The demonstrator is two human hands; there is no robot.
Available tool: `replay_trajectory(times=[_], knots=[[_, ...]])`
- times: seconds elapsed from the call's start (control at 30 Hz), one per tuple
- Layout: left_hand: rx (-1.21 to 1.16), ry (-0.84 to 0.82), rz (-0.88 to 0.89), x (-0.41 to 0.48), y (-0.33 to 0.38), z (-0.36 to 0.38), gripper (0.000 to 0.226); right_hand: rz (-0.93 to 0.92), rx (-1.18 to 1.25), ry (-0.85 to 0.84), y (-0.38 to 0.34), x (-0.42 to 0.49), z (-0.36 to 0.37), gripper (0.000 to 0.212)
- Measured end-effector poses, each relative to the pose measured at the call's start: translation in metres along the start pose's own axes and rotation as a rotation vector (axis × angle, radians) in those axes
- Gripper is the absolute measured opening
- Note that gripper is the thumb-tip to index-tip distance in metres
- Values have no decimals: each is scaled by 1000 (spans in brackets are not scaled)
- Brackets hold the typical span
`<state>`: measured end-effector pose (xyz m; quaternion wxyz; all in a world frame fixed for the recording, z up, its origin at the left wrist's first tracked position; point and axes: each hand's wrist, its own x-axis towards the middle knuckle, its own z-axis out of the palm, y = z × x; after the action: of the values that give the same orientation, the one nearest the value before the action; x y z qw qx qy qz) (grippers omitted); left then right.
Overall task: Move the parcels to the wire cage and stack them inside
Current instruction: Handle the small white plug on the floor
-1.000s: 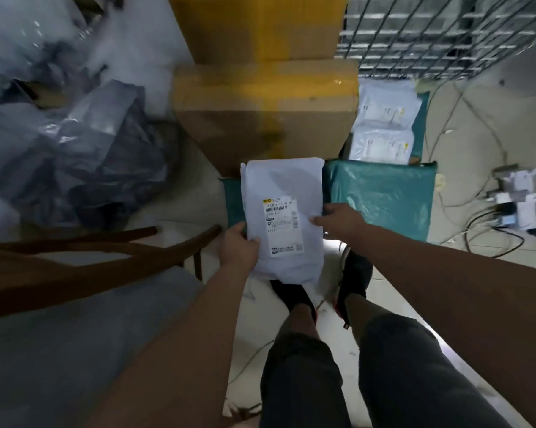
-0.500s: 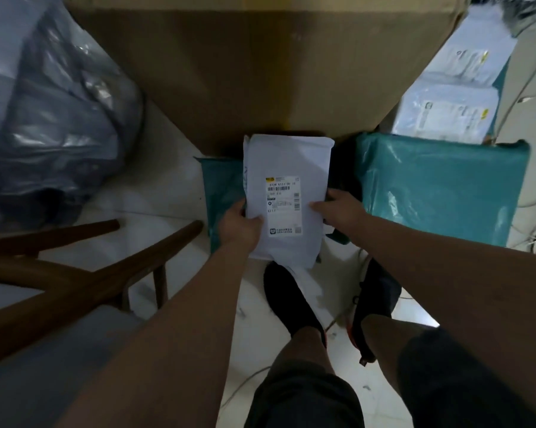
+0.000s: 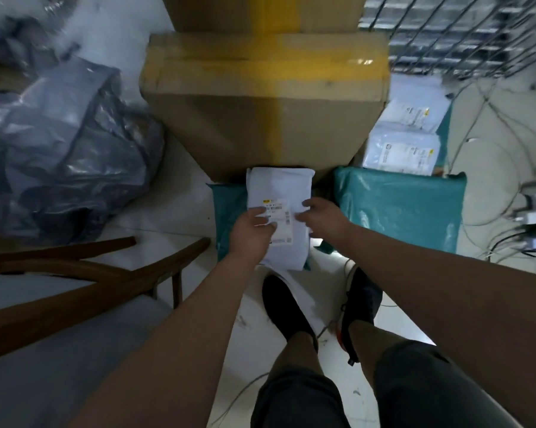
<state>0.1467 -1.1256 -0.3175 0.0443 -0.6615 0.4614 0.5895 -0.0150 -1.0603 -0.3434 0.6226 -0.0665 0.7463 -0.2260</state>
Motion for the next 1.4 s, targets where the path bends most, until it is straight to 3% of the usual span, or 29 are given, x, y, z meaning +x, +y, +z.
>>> replay_trajectory(times=[0.07, 0.23, 0.33, 0.53, 0.73, 1.03, 1.4], knots=[[22, -5, 84, -35, 30, -7, 23, -26, 6, -11, -22, -40, -8, 39], [99, -45, 262, -141, 114, -42, 39, -124, -90, -17, -83, -167, -44, 21], [256, -52, 337, -212, 164, -66, 36, -199, -117, -3, -116, -247, -61, 11], [398, -11, 429, -322, 246, -93, 28, -345, -118, 1, -167, -379, -90, 13], [427, -9, 559, -386, 297, -91, 23, -413, -26, 124, -180, -467, -130, 13], [718, -269, 705, -442, 322, 16, 25, -336, 234, 399, -99, -556, -201, 17], [985, -547, 881, -546, 306, 227, 21, -220, 632, 713, 86, -638, -302, 9]])
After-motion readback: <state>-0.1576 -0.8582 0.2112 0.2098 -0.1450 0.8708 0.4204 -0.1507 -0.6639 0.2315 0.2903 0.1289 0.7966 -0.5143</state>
